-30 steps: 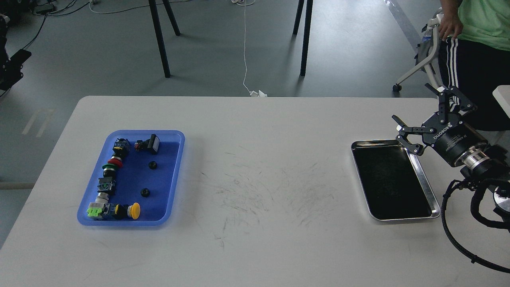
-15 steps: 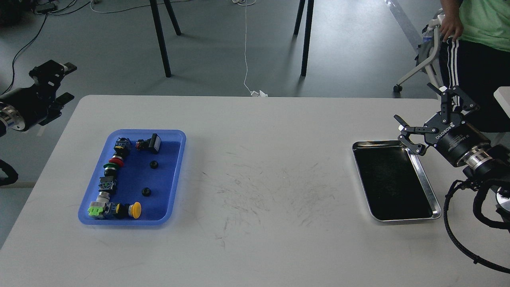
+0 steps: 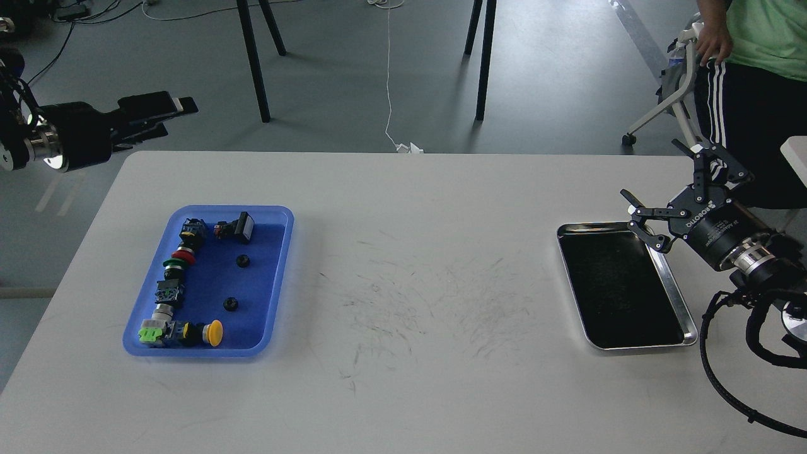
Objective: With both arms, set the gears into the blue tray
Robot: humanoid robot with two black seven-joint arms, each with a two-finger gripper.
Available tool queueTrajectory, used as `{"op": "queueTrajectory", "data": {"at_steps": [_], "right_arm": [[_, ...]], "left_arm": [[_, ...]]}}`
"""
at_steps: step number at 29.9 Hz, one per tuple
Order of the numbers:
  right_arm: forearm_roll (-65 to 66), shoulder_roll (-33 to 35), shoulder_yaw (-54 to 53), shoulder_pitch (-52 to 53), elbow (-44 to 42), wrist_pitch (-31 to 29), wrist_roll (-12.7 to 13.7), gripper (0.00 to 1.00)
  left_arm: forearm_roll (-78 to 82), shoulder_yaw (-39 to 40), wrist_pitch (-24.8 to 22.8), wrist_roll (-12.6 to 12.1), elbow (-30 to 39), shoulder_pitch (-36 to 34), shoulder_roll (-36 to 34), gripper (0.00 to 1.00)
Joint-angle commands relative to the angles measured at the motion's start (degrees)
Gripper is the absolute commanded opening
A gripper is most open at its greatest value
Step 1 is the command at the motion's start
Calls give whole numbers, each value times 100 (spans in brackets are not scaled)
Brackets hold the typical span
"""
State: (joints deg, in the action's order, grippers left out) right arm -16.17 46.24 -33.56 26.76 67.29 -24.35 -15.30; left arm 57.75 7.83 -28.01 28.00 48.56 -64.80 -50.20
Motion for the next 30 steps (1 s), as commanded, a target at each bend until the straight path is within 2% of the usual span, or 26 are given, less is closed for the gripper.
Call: {"op": "queueTrajectory", "data": {"at_steps": [1,6,7,11,17,22,26,30], "right_arm": [[18,-1,-2,-4,4,0,1,98],[18,17,-11,-21,-14,-9,1,98],[18,17,-19,-21,-14,-9,1,98],[18,26,-37,-21,-14,-9,1,98],[18,35,-11,-30,-14,-9,1,98],[18,26,-11,-48,-14,-9,1,98],[18,35,-19,-48,-23,-9,1,98],[27,35,-37,-48,-14,-9,1,98]], "left_arm": [[-36,271,1,0,101,-24,-7,98],[-238,316,743,0,119,134,28,98],[-264,307,744,0,127,143,20,98],[69,-27,657,0,865,460,-121,98],[1360,-97,621,0,892,512,-174,98],[2738,-133,709,0,988,513,-104,98],[3565,-150,867,0,1296,548,-51,98],[4077,-150,929,0,1296,556,-51,97]]}}
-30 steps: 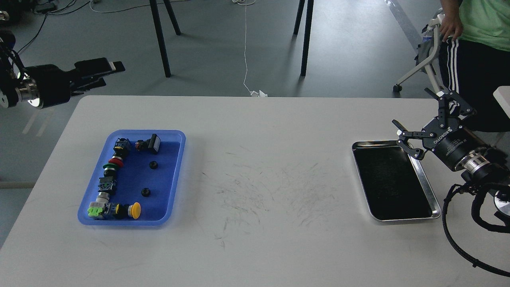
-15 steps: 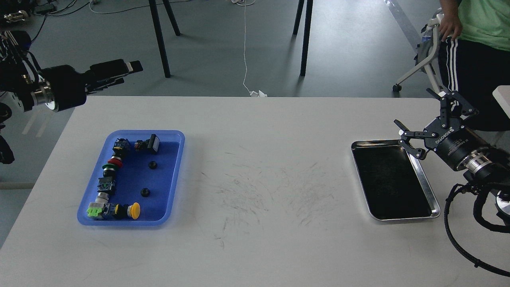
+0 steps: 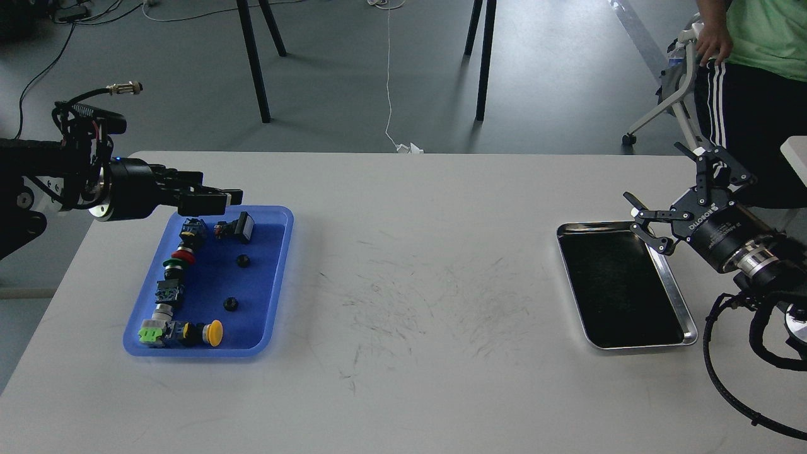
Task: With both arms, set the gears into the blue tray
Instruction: 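Reach the left hand down into the blue tray toward a black gear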
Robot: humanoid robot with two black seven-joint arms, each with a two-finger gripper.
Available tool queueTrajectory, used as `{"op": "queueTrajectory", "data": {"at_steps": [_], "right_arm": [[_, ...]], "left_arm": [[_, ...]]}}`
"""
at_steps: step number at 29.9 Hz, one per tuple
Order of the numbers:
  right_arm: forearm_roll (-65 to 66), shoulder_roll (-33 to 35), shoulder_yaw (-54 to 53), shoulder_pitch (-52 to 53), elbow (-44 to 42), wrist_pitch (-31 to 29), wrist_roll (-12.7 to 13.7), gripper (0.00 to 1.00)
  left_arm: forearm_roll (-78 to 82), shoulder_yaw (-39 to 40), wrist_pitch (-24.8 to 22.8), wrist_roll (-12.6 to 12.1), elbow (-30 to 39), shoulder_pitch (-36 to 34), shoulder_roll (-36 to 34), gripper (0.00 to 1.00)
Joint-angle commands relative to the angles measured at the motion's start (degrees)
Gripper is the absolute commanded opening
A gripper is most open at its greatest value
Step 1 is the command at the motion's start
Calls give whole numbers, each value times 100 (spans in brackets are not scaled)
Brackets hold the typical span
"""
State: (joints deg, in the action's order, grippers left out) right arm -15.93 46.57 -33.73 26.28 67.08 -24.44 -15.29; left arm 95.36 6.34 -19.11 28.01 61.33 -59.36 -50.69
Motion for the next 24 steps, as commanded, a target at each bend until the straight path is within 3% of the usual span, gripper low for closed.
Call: {"op": "queueTrajectory", "data": {"at_steps": [1,4,11,24], "right_arm": [[2,1,-20,0,7,1,0,98],[2,10,-3,0,-1,1,0,98],[2,10,-2,-9,-1,-8,0,98],[117,10,-11,-9,7,1,0,98]], "left_arm": [[343,-1,47,-1,63,12,-11,97],[255,78,152,-1,72,-14,-64,97],[-624,254,899,-1,-262,-58,-142,97],[-527,-45,882,-1,-200,65,-160,98]]}}
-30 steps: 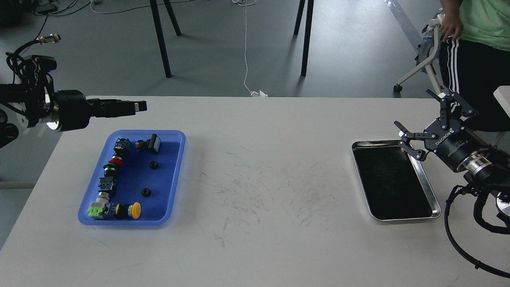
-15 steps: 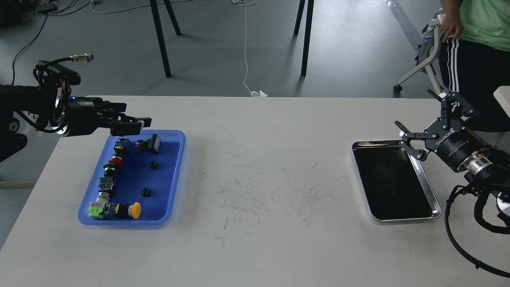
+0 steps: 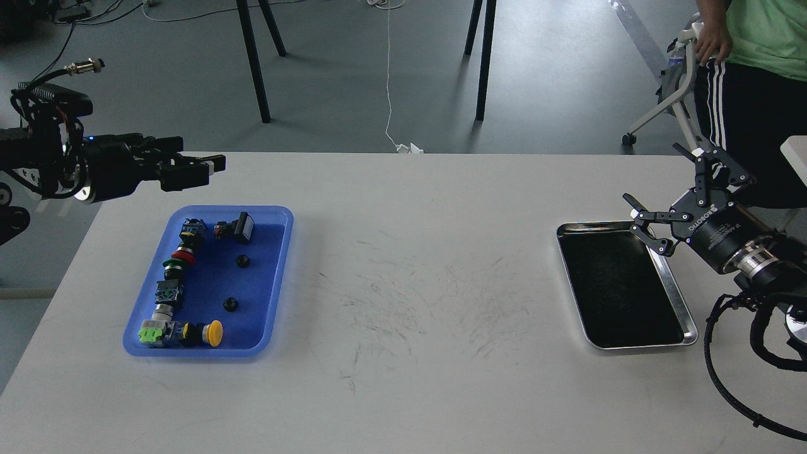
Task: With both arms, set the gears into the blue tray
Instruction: 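Reach the left hand down into the blue tray toward a black gear, then close the left hand fingers around the small black gear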
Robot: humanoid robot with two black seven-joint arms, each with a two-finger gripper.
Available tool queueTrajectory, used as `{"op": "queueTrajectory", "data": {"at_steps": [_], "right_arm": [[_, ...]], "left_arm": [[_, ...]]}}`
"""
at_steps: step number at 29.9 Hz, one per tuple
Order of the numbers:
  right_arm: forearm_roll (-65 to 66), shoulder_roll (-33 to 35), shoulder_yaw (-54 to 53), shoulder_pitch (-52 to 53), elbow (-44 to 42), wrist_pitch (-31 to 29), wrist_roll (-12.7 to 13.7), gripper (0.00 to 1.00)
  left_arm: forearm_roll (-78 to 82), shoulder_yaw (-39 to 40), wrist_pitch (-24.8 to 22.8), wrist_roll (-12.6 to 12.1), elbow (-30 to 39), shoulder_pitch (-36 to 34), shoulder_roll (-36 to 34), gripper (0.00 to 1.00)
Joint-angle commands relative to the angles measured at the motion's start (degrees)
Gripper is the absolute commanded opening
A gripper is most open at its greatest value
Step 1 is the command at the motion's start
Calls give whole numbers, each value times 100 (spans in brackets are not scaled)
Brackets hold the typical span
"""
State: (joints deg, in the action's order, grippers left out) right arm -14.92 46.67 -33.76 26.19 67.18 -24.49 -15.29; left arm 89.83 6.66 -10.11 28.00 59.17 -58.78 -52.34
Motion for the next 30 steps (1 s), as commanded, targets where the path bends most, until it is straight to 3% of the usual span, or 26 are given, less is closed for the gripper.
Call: {"op": "queueTrajectory", "data": {"at_steps": [1,7,12,23,30], "right_arm": [[15,0,-17,0,-3,6,0,98],[15,0,-70,-9,6,14,0,98],[15,-9,-105,0,14,23,-9,98],[15,0,-149,0,-12,23,-9,98],[15,0,-158,0,-21,23,-9,98]], "left_arm": [[26,-94,-8,0,16,7,5,98],[630,-428,71,0,42,77,294,98],[1748,-534,553,0,-19,287,558,98],[1880,-551,1081,0,-239,753,831,96],[1951,-578,1231,0,-554,964,1033,90]]}}
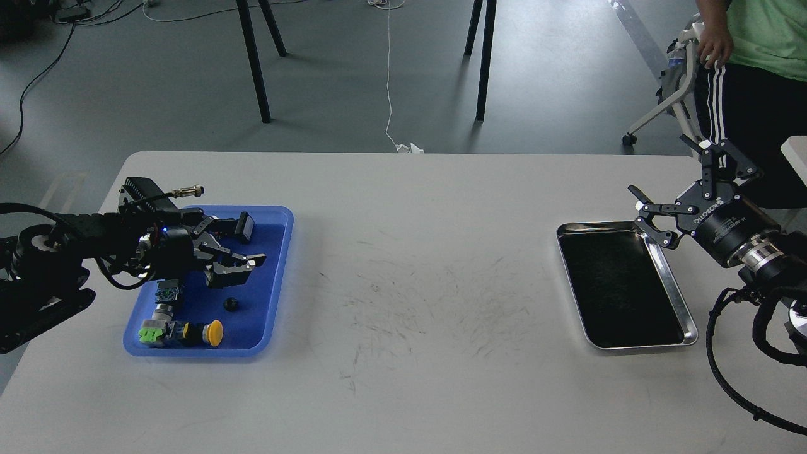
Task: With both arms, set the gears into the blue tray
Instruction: 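Close the left hand fingers around the small black gear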
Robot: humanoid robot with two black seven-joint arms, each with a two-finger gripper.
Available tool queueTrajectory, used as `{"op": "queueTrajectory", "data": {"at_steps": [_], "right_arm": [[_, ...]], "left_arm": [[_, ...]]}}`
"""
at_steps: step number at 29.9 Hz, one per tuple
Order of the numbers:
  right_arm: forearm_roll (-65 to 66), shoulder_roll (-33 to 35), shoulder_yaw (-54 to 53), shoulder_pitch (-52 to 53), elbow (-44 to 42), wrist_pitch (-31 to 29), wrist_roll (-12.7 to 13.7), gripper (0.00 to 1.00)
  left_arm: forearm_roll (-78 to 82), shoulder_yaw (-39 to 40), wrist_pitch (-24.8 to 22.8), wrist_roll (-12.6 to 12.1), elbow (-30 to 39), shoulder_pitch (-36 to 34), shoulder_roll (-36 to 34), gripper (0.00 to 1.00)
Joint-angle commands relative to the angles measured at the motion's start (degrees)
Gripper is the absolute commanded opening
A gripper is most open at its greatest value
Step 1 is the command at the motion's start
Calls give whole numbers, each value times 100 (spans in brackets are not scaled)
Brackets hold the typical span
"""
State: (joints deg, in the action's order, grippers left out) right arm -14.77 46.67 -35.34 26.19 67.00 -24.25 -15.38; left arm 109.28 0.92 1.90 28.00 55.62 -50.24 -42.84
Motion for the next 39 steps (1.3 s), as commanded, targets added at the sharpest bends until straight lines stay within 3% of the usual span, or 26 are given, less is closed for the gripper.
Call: {"op": "queueTrajectory", "data": {"at_steps": [1,5,9,36,39], "right_arm": [[0,0,1,0,-3,-1,0,98],[0,0,1,0,-12,-1,0,98],[0,9,1,0,-12,-1,0,98],[9,0,9,-27,-38,-1,0,98],[9,0,9,-27,-38,-1,0,98]], "left_arm": [[6,-4,38,0,-349,128,152,89],[-20,-13,337,0,-877,163,460,83],[-29,-4,381,0,-1027,392,496,83],[-73,5,557,0,-1115,524,601,68],[-73,-4,557,0,-1132,533,627,61]]}}
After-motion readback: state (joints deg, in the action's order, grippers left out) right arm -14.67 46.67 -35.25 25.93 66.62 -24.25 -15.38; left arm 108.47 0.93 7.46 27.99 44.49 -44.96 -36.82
